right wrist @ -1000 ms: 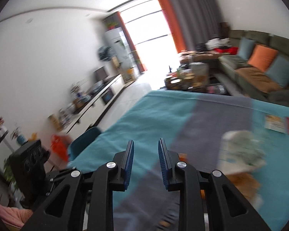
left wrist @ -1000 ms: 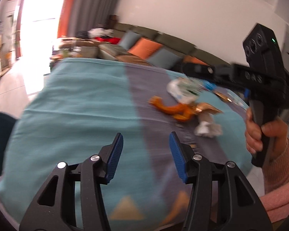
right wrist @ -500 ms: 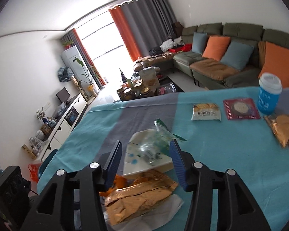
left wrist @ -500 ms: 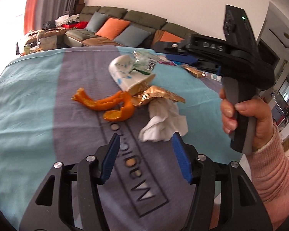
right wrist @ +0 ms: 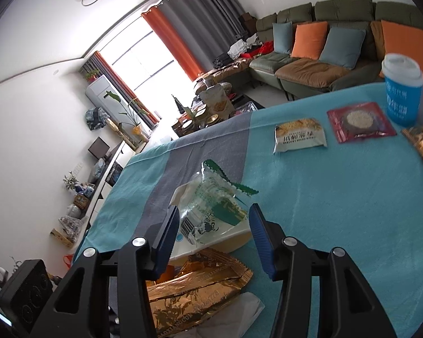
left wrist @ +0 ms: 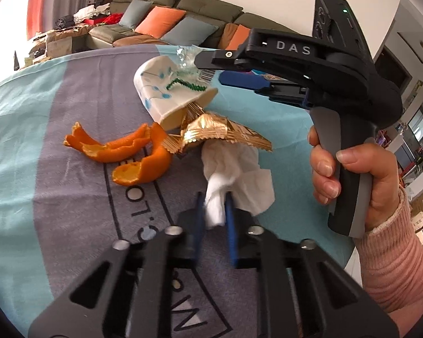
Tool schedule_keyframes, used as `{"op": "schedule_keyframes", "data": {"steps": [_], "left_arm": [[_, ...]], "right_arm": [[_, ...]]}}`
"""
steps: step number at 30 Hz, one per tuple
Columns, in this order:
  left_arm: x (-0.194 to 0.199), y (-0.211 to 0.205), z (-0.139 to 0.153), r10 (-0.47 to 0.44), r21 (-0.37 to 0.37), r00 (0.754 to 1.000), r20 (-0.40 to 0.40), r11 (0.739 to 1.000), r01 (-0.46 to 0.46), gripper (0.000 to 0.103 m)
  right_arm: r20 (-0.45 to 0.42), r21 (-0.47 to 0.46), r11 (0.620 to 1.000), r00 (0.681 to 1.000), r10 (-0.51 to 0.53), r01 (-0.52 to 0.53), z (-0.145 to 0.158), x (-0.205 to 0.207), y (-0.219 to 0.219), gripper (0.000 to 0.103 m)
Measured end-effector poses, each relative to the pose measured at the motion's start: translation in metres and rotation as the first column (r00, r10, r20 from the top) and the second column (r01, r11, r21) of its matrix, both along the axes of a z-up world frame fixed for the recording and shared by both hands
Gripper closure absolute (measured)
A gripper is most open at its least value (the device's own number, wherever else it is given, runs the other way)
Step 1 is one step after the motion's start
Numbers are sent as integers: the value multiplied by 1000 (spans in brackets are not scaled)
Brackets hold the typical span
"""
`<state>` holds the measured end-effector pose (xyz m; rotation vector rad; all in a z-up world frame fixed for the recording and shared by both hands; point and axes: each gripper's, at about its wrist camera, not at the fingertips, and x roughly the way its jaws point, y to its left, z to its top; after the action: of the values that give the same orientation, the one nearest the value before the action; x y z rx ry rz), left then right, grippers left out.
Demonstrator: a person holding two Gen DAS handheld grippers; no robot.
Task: Collect trash
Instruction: 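Grasp the white tissue with the left tool while the right grasps a clear plastic bag, then lift the white tissue with the left tool while the right lifts the clear bag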
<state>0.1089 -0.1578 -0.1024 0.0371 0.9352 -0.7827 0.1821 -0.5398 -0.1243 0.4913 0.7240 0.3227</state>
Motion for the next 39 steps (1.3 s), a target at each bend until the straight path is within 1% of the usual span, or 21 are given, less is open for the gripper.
{"op": "schedule_keyframes", "data": {"steps": [3,5,7,14,20,27,32,34,36,37,38,39], "left_arm": [[-3,3,1,-6,-6,1000,14,1000,6,98],[-5,6,2,-12,-13,1000,25,1000,12,98],[-9,10,5,-18,-22,999,37,1000,19,98],[-24,31,21,-29,-54,996,81,998,34,98],[-36,59,30,-5,-66,994,105,998,12,98],[-53,98,37,41,-85,991,128,996,-30,99],[-62,125,44,93,-100,985,144,992,-79,99],[-64,135,47,121,-104,981,153,989,-106,98],[-65,145,49,151,-107,975,161,985,-135,98],[-66,150,51,165,-107,972,165,983,-149,99],[-69,155,52,178,-110,970,168,981,-161,98],[-69,161,52,193,-116,967,168,978,-175,99]], "right_arm": [[1,22,1000,1000,5,-5,-1,-2,-2,67],[6,29,1000,1000,7,-7,0,-3,-2,79],[12,35,999,1000,16,-16,3,-4,-3,85],[39,23,999,999,28,-29,9,-11,1,97],[69,27,999,997,39,-41,17,-17,-1,101],[125,16,996,989,81,-83,34,-32,8,101],[159,-1,992,979,128,-129,45,-37,24,101],[161,-17,992,979,126,-125,48,-37,30,101],[148,-34,994,983,111,-107,47,-34,32,94],[131,-37,994,985,110,-106,45,-32,32,80],[117,-39,994,987,110,-106,42,-31,33,70],[106,-50,994,989,107,-102,39,-29,34,70]]}}
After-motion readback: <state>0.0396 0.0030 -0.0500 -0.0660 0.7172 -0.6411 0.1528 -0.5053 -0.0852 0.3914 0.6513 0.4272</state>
